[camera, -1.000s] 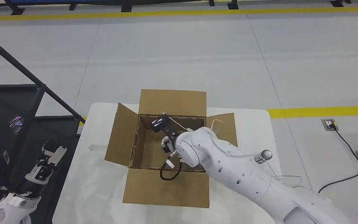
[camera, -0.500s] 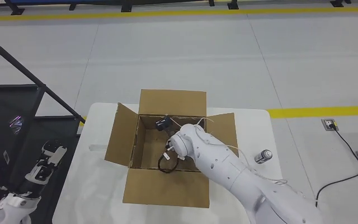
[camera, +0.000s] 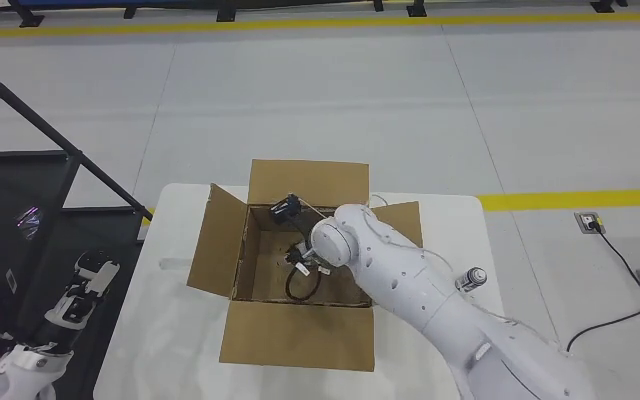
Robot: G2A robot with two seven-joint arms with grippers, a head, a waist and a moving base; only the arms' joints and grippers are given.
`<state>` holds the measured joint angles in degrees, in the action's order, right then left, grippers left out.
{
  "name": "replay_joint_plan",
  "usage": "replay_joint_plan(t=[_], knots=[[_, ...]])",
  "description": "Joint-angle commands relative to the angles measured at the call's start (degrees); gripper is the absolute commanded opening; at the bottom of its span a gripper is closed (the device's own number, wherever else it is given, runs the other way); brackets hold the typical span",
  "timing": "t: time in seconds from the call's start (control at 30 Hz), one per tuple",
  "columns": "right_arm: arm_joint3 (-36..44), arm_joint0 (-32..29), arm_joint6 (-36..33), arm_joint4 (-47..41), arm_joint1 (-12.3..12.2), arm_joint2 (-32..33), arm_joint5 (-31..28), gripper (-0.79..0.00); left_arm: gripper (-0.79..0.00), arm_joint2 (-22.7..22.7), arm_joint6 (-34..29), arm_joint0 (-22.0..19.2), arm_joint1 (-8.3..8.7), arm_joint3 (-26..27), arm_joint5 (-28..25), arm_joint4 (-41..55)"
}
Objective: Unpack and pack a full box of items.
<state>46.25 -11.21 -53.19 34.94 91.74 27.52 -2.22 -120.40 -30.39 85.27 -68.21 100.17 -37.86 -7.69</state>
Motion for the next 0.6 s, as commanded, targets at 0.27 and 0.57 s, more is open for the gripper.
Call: replay_joint_plan(t=[0.27,0.57], knots=[[66.45,-35.76,-17.17,21.51,-17.88,33.78,-0.22,0.000,0.000,0.00,0.00,0.00,0.00,0.00,0.00,0.00],[78.77,-57.07,-9.20,20.54,-21.78,68.29,-6.69,0.000,0.000,0.00,0.00,0.00,0.00,0.00,0.00,0.00]])
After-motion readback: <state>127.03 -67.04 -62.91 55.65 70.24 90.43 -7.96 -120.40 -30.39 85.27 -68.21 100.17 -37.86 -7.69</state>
